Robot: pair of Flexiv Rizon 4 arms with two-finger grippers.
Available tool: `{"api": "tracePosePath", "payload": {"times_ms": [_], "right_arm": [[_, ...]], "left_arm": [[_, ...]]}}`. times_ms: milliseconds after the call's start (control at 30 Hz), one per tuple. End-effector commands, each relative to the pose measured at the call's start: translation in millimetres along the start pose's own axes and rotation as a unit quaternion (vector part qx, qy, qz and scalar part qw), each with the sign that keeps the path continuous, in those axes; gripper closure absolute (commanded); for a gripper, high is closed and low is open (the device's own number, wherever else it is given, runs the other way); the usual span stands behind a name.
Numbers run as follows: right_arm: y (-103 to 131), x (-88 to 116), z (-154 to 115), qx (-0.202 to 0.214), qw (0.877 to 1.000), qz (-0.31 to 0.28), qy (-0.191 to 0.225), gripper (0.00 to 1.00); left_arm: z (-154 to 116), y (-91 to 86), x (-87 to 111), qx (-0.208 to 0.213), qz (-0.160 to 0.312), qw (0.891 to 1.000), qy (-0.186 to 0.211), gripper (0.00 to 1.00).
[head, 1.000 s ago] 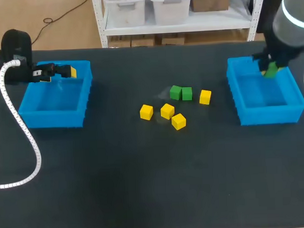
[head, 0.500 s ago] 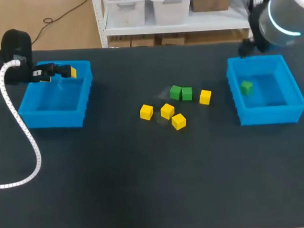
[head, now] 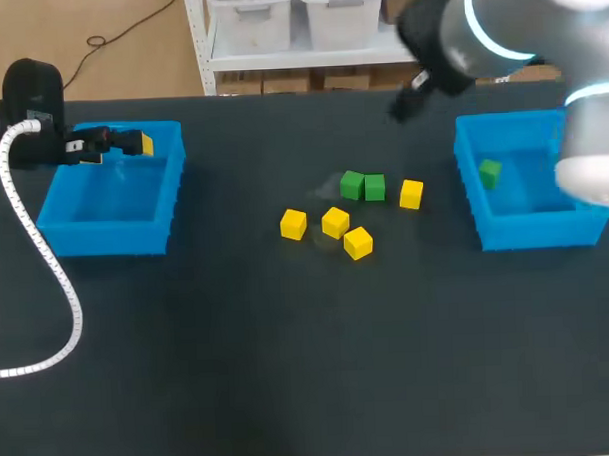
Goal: Put the green cubes in the right bin and the yellow cubes in the left bin.
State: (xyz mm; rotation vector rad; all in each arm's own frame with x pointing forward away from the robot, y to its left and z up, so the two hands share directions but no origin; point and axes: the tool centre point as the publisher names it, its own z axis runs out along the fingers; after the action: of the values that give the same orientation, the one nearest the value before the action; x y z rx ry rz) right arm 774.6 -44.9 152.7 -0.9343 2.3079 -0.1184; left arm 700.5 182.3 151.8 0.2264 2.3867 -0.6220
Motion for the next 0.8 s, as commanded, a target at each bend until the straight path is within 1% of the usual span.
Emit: {"api": "tracePosePath", "payload": {"times_ms": [33,67,200,333,400,467,533,667,800], "right_arm": [[15,3,18,-0.087,0.974,-0.205,0.024,0.00],[18,5,19,-0.092,0.969,-0.227,0.024,0.00],[29,21,23,-0.125,0.939,-0.319,0.036,0.00],[39,39,31,-0.145,0.913,-0.377,0.060,0.00],[44,45,41,-0.154,0.904,-0.393,0.070,0.00],[50,48,49,-0.159,0.900,-0.398,0.076,0.00],[53,48,60,-0.165,0.899,-0.397,0.081,0.00],[57,43,79,-0.172,0.901,-0.389,0.087,0.00],[57,40,96,-0.178,0.903,-0.378,0.102,0.00]], "left_arm": [[0,2.0,1.2,0.005,0.001,1.000,-0.003,0.00],[0,2.0,1.2,0.005,0.001,1.000,-0.003,0.00],[0,2.0,1.2,0.005,0.001,1.000,-0.003,0.00],[0,2.0,1.2,0.005,0.001,1.000,-0.003,0.00],[0,2.0,1.2,0.005,0.001,1.000,-0.003,0.00],[0,2.0,1.2,0.005,0.001,1.000,-0.003,0.00],[0,2.0,1.2,0.005,0.001,1.000,-0.003,0.00],[0,2.0,1.2,0.005,0.001,1.000,-0.003,0.00],[0,2.0,1.2,0.005,0.001,1.000,-0.003,0.00]]}}
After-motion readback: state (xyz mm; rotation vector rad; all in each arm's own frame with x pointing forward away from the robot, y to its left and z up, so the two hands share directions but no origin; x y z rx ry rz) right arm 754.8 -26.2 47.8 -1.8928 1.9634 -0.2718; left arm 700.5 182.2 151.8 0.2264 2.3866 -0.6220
